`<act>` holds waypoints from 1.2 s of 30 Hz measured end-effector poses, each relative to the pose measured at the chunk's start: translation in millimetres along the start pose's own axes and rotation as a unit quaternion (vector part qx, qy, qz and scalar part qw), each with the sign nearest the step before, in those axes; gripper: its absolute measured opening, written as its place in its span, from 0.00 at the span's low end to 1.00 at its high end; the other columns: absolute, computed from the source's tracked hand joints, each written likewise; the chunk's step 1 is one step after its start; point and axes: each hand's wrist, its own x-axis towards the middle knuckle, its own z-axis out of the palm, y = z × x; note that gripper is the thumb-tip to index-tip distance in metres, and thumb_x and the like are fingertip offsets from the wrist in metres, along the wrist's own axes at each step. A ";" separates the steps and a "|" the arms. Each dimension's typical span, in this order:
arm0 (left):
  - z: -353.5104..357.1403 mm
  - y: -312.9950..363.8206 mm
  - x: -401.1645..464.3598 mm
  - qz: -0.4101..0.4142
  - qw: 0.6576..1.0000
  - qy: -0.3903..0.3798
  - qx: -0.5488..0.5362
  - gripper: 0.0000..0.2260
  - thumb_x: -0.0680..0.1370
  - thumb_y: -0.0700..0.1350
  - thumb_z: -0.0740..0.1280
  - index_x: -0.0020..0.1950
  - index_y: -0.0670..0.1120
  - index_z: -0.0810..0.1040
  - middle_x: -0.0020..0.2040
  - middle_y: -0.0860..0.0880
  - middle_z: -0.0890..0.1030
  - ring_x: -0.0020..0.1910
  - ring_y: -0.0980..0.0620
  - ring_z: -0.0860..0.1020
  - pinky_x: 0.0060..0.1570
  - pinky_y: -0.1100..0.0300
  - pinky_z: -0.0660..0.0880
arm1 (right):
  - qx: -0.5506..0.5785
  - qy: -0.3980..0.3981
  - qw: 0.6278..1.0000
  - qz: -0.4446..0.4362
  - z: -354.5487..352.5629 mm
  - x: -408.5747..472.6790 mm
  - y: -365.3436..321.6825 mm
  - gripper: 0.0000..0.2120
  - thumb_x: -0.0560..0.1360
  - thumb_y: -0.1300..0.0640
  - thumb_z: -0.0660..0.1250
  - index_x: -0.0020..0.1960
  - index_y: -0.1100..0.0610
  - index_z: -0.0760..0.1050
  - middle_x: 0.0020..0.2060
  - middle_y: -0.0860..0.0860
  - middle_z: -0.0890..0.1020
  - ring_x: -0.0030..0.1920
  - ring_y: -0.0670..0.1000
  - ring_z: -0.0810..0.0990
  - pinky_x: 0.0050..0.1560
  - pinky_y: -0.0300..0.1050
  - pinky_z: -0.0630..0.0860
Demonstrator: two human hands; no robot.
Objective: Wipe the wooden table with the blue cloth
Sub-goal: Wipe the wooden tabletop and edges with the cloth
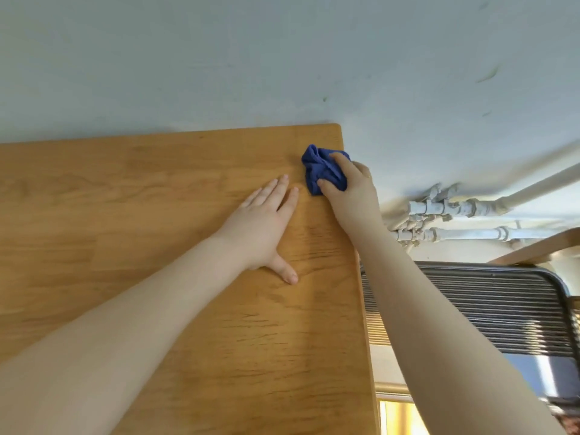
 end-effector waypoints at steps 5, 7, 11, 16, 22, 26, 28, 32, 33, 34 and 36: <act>0.6 0.5 0.6 -0.012 1.000 -0.009 0.010 0.64 0.57 0.69 0.72 0.75 0.44 0.35 0.75 0.43 0.32 0.75 0.48 0.36 0.71 0.57 0.37 | -0.034 -0.017 0.999 -0.012 5.1 57.8 -13.4 0.21 0.74 0.56 0.62 0.67 0.49 0.68 0.60 0.57 0.72 0.57 0.55 0.73 0.62 0.50 0.68; 2.4 1.4 -1.5 -0.018 1.000 -0.003 0.020 0.64 0.57 0.70 0.71 0.76 0.44 0.35 0.75 0.44 0.33 0.75 0.49 0.36 0.73 0.54 0.37 | -0.031 -0.020 0.999 -0.010 7.4 62.9 -12.1 0.22 0.74 0.54 0.61 0.68 0.48 0.67 0.59 0.56 0.73 0.56 0.55 0.74 0.61 0.53 0.69; 0.2 9.9 -10.6 -0.048 0.998 0.029 0.029 0.63 0.57 0.68 0.72 0.76 0.44 0.37 0.77 0.45 0.36 0.75 0.46 0.36 0.73 0.50 0.37 | -0.004 -0.052 0.999 0.003 0.2 14.2 -2.9 0.26 0.66 0.46 0.58 0.64 0.46 0.70 0.55 0.57 0.76 0.51 0.54 0.76 0.58 0.55 0.73; 9.4 26.0 -37.6 -0.124 0.988 0.088 0.001 0.57 0.62 0.65 0.72 0.77 0.44 0.39 0.77 0.43 0.40 0.76 0.43 0.42 0.74 0.49 0.43 | -0.005 -0.082 0.997 0.016 -20.8 -90.0 14.8 0.22 0.74 0.58 0.62 0.68 0.49 0.67 0.66 0.57 0.67 0.62 0.54 0.69 0.63 0.43 0.66; 43.6 71.0 -98.0 -0.148 0.977 0.154 -0.001 0.46 0.73 0.51 0.70 0.76 0.43 0.40 0.77 0.43 0.50 0.76 0.44 0.50 0.74 0.49 0.51 | 0.001 -0.131 0.991 0.011 -38.7 -197.3 33.2 0.23 0.76 0.63 0.60 0.69 0.49 0.65 0.70 0.56 0.60 0.67 0.55 0.63 0.66 0.44 0.62; 77.8 109.5 -166.0 -0.117 0.982 0.136 -0.051 0.42 0.74 0.54 0.69 0.77 0.46 0.45 0.78 0.47 0.50 0.75 0.45 0.52 0.72 0.50 0.54 | -0.024 -0.165 0.986 0.003 -47.6 -263.7 49.6 0.24 0.76 0.61 0.60 0.70 0.47 0.63 0.73 0.56 0.55 0.69 0.59 0.61 0.69 0.54 0.63; 99.0 126.1 -200.9 -0.117 0.982 0.129 -0.074 0.40 0.72 0.59 0.68 0.76 0.46 0.53 0.75 0.46 0.57 0.72 0.45 0.57 0.69 0.50 0.58 | -0.054 -0.165 0.985 -0.013 -49.4 -297.6 56.8 0.24 0.76 0.60 0.60 0.70 0.46 0.62 0.72 0.56 0.56 0.67 0.61 0.63 0.67 0.58 0.65; 142.9 150.9 -262.5 -0.127 0.983 0.109 -0.081 0.35 0.70 0.63 0.66 0.71 0.47 0.65 0.64 0.48 0.69 0.65 0.47 0.66 0.64 0.52 0.63 | -0.146 -0.174 0.974 -0.005 -50.8 -374.6 62.9 0.23 0.79 0.56 0.57 0.72 0.46 0.56 0.74 0.57 0.51 0.65 0.63 0.63 0.61 0.55 0.68; 152.7 155.0 -274.4 -0.127 0.984 0.097 -0.080 0.34 0.71 0.62 0.66 0.72 0.48 0.64 0.67 0.48 0.68 0.67 0.47 0.65 0.65 0.52 0.61 | -0.178 -0.181 0.967 0.001 -51.8 -392.9 63.1 0.23 0.79 0.55 0.56 0.72 0.46 0.54 0.74 0.57 0.49 0.65 0.64 0.62 0.59 0.55 0.68; 161.1 158.3 -284.4 -0.129 0.985 0.083 -0.083 0.33 0.73 0.60 0.65 0.74 0.48 0.62 0.72 0.49 0.65 0.70 0.48 0.63 0.67 0.51 0.59 | -0.207 -0.194 0.959 0.001 -53.9 -408.3 64.0 0.24 0.79 0.54 0.55 0.73 0.46 0.53 0.74 0.58 0.48 0.66 0.64 0.62 0.59 0.55 0.68; 172.3 162.0 -299.6 -0.134 0.986 0.044 -0.093 0.33 0.75 0.57 0.64 0.76 0.50 0.56 0.77 0.52 0.54 0.75 0.50 0.54 0.71 0.52 0.53 | -0.248 -0.234 0.940 -0.013 -63.2 -424.0 66.2 0.25 0.79 0.54 0.56 0.73 0.46 0.52 0.74 0.58 0.48 0.65 0.64 0.64 0.60 0.55 0.70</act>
